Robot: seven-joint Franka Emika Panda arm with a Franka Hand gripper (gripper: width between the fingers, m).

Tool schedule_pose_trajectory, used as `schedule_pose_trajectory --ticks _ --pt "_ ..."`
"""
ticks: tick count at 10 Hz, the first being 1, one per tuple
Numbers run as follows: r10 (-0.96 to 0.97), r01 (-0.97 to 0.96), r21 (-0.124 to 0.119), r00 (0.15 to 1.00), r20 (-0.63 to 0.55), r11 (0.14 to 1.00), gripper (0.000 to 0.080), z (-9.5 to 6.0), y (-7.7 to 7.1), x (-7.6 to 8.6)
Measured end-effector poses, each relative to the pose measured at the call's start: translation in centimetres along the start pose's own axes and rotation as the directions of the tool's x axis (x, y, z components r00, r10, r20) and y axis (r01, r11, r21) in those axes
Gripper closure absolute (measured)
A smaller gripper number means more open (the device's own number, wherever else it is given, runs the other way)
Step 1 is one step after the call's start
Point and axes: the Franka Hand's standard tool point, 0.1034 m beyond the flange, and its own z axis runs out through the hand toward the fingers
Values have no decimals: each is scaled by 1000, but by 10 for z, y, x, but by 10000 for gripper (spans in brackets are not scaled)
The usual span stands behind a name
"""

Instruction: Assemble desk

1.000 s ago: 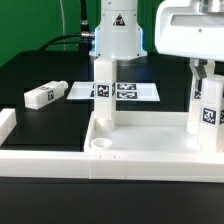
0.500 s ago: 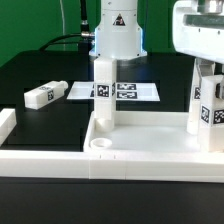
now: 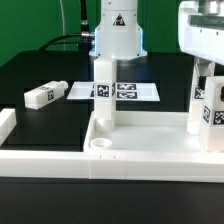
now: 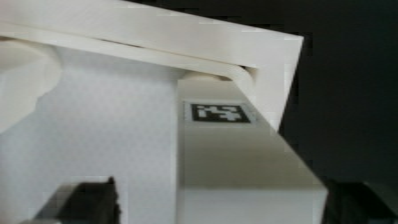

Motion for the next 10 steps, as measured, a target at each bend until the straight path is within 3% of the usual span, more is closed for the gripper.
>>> schedule_pose_trajectory --ticks 2,3,6,9,10 --pt "-196 196 -8 981 -4 981 159 -1 0 -1" --pt "-325 325 -20 945 -13 945 152 0 0 -1" --pt "-527 527 -23 850 -8 849 150 1 0 -1" --pt "-721 721 -27 693 -2 692 150 2 0 -4" --pt "-798 797 -36 603 -4 602 150 1 0 -6"
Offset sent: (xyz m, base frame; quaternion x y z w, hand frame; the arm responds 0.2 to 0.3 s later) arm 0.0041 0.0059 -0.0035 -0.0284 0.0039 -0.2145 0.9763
